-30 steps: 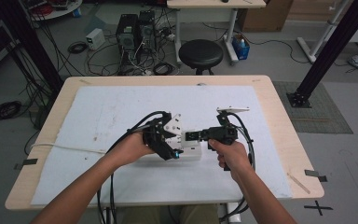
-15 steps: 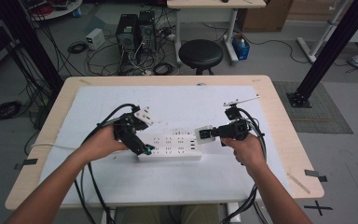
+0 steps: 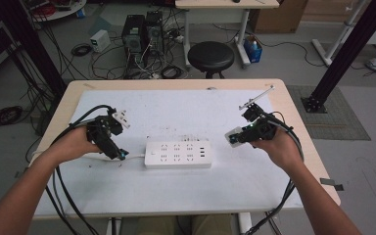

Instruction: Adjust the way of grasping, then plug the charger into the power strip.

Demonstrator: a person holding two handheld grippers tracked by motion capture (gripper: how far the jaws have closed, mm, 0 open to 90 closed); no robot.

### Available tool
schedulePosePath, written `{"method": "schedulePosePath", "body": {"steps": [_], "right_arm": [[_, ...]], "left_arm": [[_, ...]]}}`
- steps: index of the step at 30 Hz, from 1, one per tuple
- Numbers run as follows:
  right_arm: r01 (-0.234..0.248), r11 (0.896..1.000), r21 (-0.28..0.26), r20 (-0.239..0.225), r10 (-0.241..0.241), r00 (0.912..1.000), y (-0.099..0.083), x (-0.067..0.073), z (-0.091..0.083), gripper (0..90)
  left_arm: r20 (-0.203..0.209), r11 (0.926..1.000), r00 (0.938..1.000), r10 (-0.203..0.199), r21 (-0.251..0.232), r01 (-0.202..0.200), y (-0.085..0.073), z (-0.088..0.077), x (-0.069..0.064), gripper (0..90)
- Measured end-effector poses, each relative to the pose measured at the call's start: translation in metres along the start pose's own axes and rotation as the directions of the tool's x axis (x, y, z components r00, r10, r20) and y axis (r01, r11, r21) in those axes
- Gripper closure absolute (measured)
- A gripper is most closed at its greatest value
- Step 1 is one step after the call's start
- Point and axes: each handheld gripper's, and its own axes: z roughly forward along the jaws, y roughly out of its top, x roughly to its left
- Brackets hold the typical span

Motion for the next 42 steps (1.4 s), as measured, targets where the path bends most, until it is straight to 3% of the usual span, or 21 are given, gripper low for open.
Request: {"method": "schedulePosePath", "body": {"steps": [6, 11, 17, 22, 29, 35, 38, 40, 42], "right_arm": [[0.057, 0.996, 0.070, 0.079, -0.062, 0.9949, -0.001, -0.006, -0.009, 62.0], [0.083, 0.988, 0.128, 0.134, -0.100, 0.9860, -0.001, -0.005, -0.012, 62.0], [0.100, 0.986, 0.131, 0.129, -0.117, 0.9848, -0.002, -0.003, -0.011, 61.9], [0.095, 0.985, 0.145, 0.132, -0.114, 0.9846, 0.000, -0.001, -0.012, 61.9], [0.156, 0.976, 0.155, 0.127, -0.176, 0.9762, 0.011, 0.005, -0.016, 61.9], [0.261, 0.953, 0.156, 0.123, -0.281, 0.9518, 0.027, 0.015, -0.010, 61.9], [0.353, 0.924, 0.143, 0.089, -0.368, 0.9256, 0.036, 0.021, -0.004, 61.9], [0.384, 0.910, 0.158, 0.077, -0.399, 0.9136, 0.042, 0.026, 0.002, 61.9], [0.424, 0.889, 0.172, 0.065, -0.440, 0.8956, 0.049, 0.030, 0.009, 61.9]], "left_arm": [[0.005, 0.9993, 0.9999, 0.010, 0.035, -0.010, -0.008, -0.002, 0.005, 20.0], [-0.022, 0.9992, 0.9998, -0.003, 0.040, 0.004, -0.009, -0.004, 0.007, 20.0], [-0.028, 0.9992, 0.9990, -0.034, 0.021, 0.035, -0.009, -0.006, 0.007, 20.0], [-0.020, 0.9992, 0.9991, -0.037, 0.012, 0.037, -0.011, -0.010, 0.007, 20.0], [-0.019, 0.9991, 0.9993, -0.033, 0.025, 0.033, -0.016, -0.011, 0.005, 20.0], [-0.029, 0.9996, 0.9996, -0.007, 0.027, 0.008, -0.017, -0.009, 0.001, 20.0], [-0.032, 0.9999, 0.9995, -0.002, 0.012, 0.002, -0.016, -0.008, 0.000, 20.0], [-0.033, 1.0000, 0.9995, 0.002, 0.010, -0.002, -0.016, -0.007, -0.001, 20.0], [-0.029, 0.9999, 0.9995, 0.009, 0.014, -0.008, -0.016, -0.005, -0.001, 20.0]]}}
